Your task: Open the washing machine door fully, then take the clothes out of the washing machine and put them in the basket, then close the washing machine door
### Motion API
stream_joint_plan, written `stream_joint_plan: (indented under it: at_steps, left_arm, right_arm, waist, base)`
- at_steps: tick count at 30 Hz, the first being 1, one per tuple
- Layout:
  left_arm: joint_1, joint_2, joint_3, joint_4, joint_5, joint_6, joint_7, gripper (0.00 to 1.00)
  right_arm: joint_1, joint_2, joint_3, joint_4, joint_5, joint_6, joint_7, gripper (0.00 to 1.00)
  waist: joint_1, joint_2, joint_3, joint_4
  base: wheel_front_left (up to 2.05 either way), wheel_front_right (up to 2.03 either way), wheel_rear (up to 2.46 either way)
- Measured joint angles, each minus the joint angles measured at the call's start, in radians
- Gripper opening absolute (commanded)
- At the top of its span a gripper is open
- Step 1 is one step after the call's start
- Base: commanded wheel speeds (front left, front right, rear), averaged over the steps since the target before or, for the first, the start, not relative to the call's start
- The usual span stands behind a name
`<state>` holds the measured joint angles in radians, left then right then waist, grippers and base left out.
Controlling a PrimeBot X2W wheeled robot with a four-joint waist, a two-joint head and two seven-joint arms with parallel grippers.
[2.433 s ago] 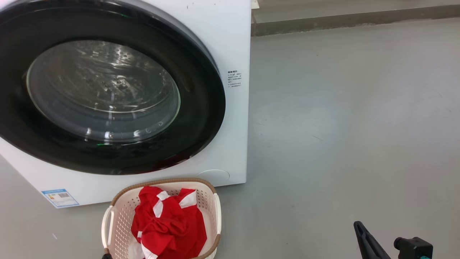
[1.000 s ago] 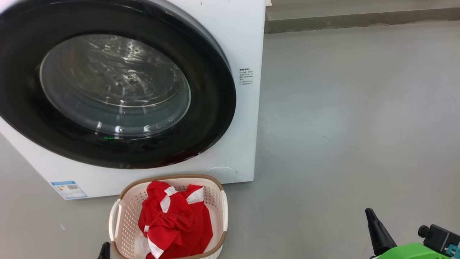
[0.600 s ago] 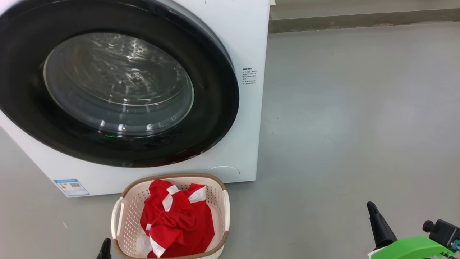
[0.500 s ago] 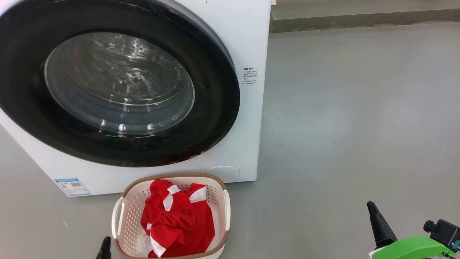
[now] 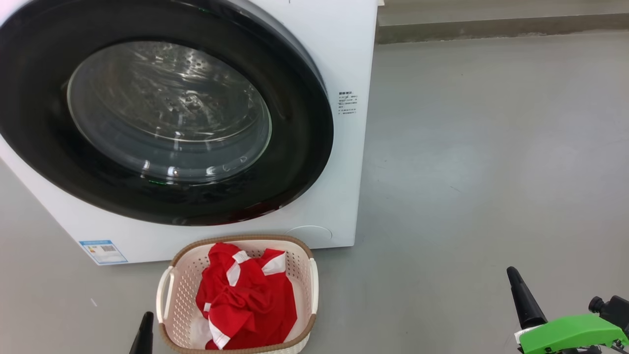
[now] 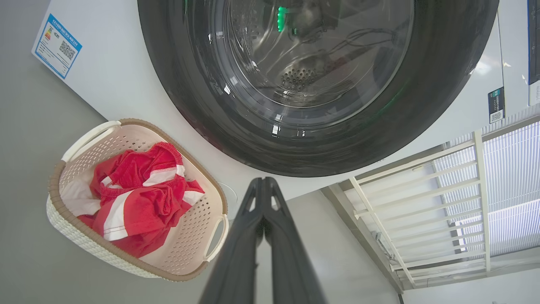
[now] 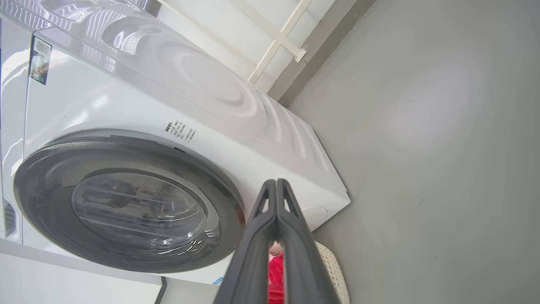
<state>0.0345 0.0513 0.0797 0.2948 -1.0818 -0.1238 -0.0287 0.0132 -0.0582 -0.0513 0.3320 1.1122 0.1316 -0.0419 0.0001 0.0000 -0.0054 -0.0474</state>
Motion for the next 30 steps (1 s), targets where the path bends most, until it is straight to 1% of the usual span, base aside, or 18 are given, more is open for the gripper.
stream_joint_plan:
  at_steps: [30]
  left_arm:
    - [-0.054, -0.003, 0.001, -0.012, -0.306, 0.0, 0.081, 0.0]
  right_arm:
    - [-0.044, 0.006, -0.04, -0.032, 0.282, 0.0, 0.088, 0.0]
  waist:
    - [0.0, 0.0, 0.005, 0.028]
  base:
    - [0.0, 0.0, 0.0]
